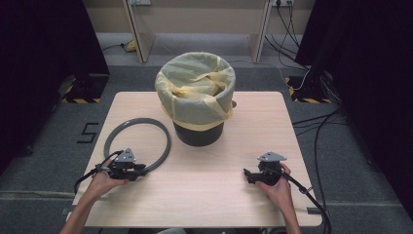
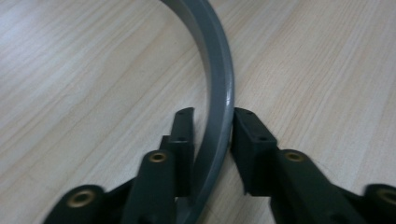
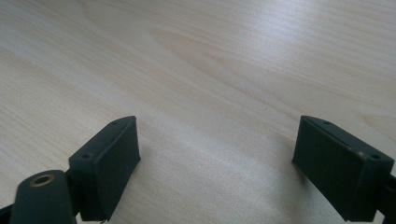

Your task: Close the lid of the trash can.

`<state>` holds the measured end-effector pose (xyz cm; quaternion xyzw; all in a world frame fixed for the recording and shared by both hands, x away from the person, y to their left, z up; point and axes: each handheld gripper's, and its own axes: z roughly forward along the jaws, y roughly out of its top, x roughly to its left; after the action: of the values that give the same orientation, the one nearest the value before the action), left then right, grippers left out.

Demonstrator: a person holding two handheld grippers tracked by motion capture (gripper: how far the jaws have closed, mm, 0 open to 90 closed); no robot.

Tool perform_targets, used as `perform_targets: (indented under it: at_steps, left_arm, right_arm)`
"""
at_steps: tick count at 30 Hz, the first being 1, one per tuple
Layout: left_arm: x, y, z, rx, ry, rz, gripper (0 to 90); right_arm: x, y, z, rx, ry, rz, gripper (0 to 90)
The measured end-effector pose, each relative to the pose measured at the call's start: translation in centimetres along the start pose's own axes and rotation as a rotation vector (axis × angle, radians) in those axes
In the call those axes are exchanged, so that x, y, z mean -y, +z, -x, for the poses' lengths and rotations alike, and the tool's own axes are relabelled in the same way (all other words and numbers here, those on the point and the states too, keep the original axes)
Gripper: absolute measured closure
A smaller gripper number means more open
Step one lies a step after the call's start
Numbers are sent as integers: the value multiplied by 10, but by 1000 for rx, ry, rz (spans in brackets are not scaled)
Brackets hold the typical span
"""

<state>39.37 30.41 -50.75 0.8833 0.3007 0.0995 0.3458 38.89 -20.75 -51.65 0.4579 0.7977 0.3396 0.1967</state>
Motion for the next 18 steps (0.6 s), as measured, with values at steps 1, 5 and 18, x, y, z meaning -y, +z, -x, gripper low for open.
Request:
perform_targets:
  at_steps: [1, 5, 18]
  left_arm:
    - [-1, 0, 0, 1, -5, -1, 735]
    - [-1, 1, -1, -31, -22, 14, 781]
    - [-45, -54, -28, -93, -39, 141, 788]
  right_arm:
    - [0, 0, 0, 0, 0, 0, 150]
    - [0, 0, 0, -1, -5, 1, 150]
    - [0, 0, 2, -5, -6, 1, 152]
